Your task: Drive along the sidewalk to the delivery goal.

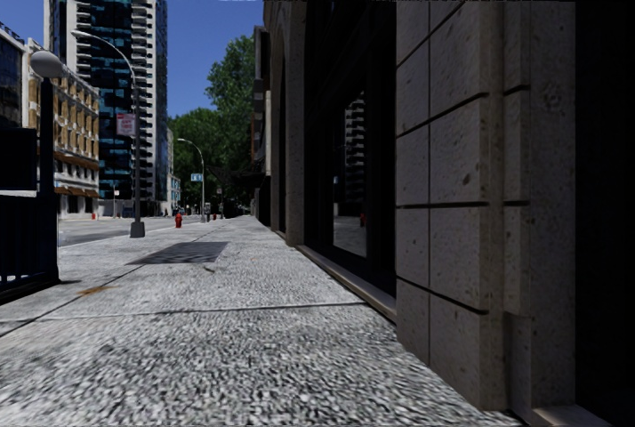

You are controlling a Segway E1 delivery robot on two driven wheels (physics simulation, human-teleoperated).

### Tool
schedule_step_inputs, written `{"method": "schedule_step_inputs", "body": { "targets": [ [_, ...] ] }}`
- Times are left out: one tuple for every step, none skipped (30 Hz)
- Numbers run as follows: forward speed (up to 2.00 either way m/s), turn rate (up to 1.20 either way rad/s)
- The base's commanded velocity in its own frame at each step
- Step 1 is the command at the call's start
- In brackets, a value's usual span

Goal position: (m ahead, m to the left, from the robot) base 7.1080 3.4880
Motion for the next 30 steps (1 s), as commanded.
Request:
{"method": "schedule_step_inputs", "body": {
  "targets": [
    [1.35, 0.54],
    [1.35, 0.54],
    [1.35, 0.54],
    [1.35, 0.54],
    [1.35, 0.54],
    [1.35, 0.54],
    [1.35, 0.54],
    [1.35, 0.54],
    [1.35, 0.54],
    [1.35, 0.54],
    [1.35, 0.54],
    [1.35, 0.54],
    [1.35, 0.54],
    [1.35, 0.54],
    [1.35, 0.54],
    [1.35, 0.54],
    [1.35, 0.54],
    [1.35, 0.54],
    [1.35, 0.54],
    [1.35, 0.53],
    [1.35, 0.53],
    [1.35, 0.53],
    [1.35, 0.53],
    [1.35, 0.53],
    [1.35, 0.53],
    [1.35, 0.53],
    [1.35, 0.53],
    [1.35, 0.53],
    [1.35, 0.53],
    [1.35, 0.51]
  ]
}}
